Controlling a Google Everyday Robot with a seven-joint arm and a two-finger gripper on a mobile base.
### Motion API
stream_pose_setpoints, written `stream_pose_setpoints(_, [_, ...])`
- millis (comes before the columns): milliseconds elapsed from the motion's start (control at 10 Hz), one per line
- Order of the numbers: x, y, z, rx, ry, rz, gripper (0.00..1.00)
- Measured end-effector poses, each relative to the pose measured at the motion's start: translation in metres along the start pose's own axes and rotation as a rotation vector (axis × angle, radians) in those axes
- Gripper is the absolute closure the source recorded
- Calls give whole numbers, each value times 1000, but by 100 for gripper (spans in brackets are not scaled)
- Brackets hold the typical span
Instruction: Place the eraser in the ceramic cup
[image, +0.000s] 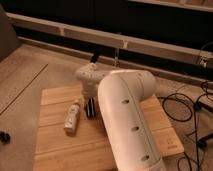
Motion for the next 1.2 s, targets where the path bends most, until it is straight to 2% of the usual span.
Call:
stream_pose_setpoints(200, [-3, -5, -3, 10, -9, 10, 78])
stream_pose_setpoints(300, [-4, -8, -6, 11, -19, 34, 90])
stream_pose_setpoints(400, [-3, -14, -10, 17, -27, 57, 98])
stream_pose_setpoints(500, [-3, -21, -18, 29, -40, 78, 100])
stream_pose_setpoints(600, [-3, -33, -32, 58, -61, 101, 100])
stream_pose_setpoints(800, [-8, -63, -80, 142, -136, 139, 100])
stream_pose_setpoints(900, [-12, -74, -109, 184, -187, 146, 100])
stream_pose_setpoints(1000, [-15, -81, -143, 236, -237, 146, 100])
stream_pose_setpoints(1200, [-12, -83, -196, 324, -309, 132, 100])
